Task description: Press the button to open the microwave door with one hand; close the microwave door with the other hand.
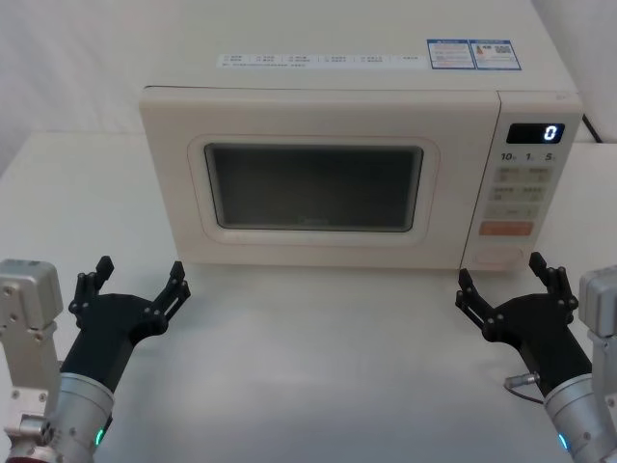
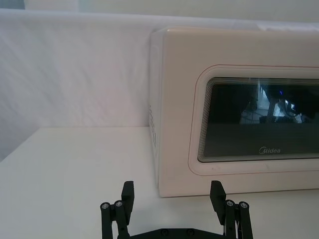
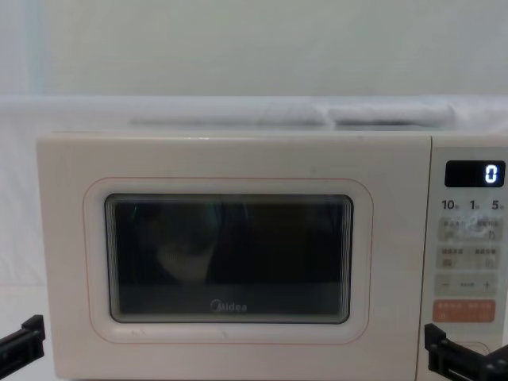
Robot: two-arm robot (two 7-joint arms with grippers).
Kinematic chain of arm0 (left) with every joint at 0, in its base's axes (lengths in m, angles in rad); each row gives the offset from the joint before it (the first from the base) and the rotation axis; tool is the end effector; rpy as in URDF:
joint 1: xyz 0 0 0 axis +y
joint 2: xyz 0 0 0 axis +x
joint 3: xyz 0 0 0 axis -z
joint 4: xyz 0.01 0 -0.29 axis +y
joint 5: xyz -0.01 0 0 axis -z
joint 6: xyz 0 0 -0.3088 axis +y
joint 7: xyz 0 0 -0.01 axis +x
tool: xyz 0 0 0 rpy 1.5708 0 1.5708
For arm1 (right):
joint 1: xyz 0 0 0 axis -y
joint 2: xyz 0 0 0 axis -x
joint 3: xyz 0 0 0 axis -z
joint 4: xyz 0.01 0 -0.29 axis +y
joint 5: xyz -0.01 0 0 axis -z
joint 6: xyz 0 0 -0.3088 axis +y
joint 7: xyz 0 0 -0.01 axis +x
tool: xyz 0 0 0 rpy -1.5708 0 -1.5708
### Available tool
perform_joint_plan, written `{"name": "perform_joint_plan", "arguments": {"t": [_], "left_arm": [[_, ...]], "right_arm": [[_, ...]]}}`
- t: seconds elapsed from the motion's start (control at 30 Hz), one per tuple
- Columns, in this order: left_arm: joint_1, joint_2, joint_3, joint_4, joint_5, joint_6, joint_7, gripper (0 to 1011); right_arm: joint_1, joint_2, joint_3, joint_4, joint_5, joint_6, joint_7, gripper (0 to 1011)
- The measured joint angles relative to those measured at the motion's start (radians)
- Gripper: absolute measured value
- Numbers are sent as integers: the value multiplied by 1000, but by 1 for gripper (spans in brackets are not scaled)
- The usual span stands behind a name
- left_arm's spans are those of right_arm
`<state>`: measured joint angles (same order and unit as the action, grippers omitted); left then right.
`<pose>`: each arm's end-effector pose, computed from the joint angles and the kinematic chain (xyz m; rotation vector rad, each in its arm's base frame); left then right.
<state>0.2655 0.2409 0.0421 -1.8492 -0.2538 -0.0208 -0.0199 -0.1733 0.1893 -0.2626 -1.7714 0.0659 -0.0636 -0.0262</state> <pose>0.2529 0.0375 -0.2853 -0.0381 0.0141 1.4461 0.2658 0.0383 -0.2976 -0.0032 -0.0888 -1.3019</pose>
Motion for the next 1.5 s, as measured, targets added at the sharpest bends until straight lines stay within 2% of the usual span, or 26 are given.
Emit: {"name": "perform_joint_plan", "arguments": {"t": [0.57, 0.73, 1.1, 1.13, 1.2, 1.23, 1.5], "left_arm": [[0, 0, 0, 0, 0, 0, 0, 1001], [0, 0, 0, 0, 0, 0, 0, 1001], [0, 0, 0, 0, 0, 0, 0, 1001], [0, 0, 0, 0, 0, 0, 0, 1001], [0, 0, 0, 0, 0, 0, 0, 1001], [0, 0, 0, 0, 0, 0, 0, 1001], [0, 0, 0, 0, 0, 0, 0, 1001]], "right_arm": [[0, 0, 0, 0, 0, 0, 0, 1002], [0, 0, 0, 0, 0, 0, 0, 910], [0, 0, 0, 0, 0, 0, 0, 563], [0, 0, 0, 0, 0, 0, 0, 563], [0, 0, 0, 0, 0, 0, 0, 461], [0, 0, 0, 0, 0, 0, 0, 461], [0, 0, 0, 0, 0, 0, 0, 174]]}}
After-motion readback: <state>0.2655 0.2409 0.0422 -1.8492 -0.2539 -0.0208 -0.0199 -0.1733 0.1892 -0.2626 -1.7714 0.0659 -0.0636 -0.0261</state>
